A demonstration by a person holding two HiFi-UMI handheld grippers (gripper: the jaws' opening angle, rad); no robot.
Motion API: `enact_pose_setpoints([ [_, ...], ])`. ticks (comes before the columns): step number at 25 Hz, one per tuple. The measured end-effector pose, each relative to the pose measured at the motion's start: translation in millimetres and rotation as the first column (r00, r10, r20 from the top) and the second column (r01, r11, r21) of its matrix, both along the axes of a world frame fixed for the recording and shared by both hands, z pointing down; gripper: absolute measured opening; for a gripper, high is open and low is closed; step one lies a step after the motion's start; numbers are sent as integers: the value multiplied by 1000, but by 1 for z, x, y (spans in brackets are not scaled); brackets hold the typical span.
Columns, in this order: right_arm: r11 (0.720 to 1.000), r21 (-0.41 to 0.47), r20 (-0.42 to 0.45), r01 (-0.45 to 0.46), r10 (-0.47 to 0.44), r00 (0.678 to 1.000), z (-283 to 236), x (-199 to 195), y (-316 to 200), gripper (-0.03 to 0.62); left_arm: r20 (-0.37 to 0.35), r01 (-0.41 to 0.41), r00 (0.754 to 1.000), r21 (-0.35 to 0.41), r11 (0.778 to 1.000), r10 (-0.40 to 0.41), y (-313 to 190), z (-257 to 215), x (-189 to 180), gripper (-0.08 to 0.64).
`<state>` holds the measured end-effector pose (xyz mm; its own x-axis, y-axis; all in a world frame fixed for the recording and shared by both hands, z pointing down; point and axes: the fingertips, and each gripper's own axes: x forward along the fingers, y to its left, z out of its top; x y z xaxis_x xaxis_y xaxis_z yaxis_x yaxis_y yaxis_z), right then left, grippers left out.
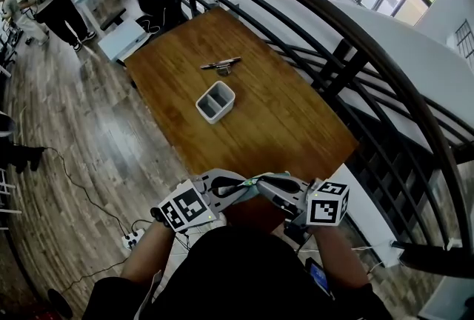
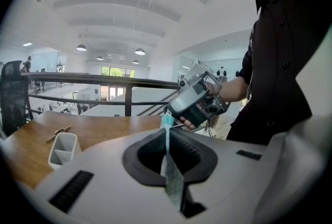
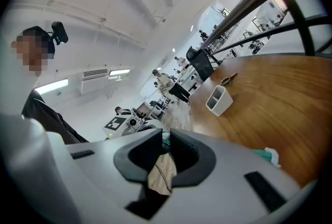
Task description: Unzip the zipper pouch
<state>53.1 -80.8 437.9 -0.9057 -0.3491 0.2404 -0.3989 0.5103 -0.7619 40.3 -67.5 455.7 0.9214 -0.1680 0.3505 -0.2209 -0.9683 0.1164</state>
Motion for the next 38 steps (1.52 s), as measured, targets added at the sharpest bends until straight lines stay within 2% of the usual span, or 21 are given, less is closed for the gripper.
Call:
enact_pose_setpoints([
  [7,1000,-25,-39,18,-19,999,6,-6,-1,0,16,7,1000,17,1000,-8,-4,4,-7,17],
  [12,1000,-25,-98,3,-5,995,15,0,-4,0,54,-4,999,47,999,2,-2,7,-8,15],
  [15,1000,-25,-105,-7,5,994,19,6,-5,0,49,-7,999,43,999,5,-1,6,-8,16],
  [20,1000,2,-161,-10,10,987,24,10,-9,0,58,-10,998,52,999,7,-2,6,-8,15],
  [31,996,91,-323,-10,39,946,40,28,-20,2,42,36,998,45,998,-38,-6,2,-18,15],
  [38,992,121,-367,-21,64,928,51,40,-24,2,35,75,997,30,997,-76,-11,7,-25,15],
])
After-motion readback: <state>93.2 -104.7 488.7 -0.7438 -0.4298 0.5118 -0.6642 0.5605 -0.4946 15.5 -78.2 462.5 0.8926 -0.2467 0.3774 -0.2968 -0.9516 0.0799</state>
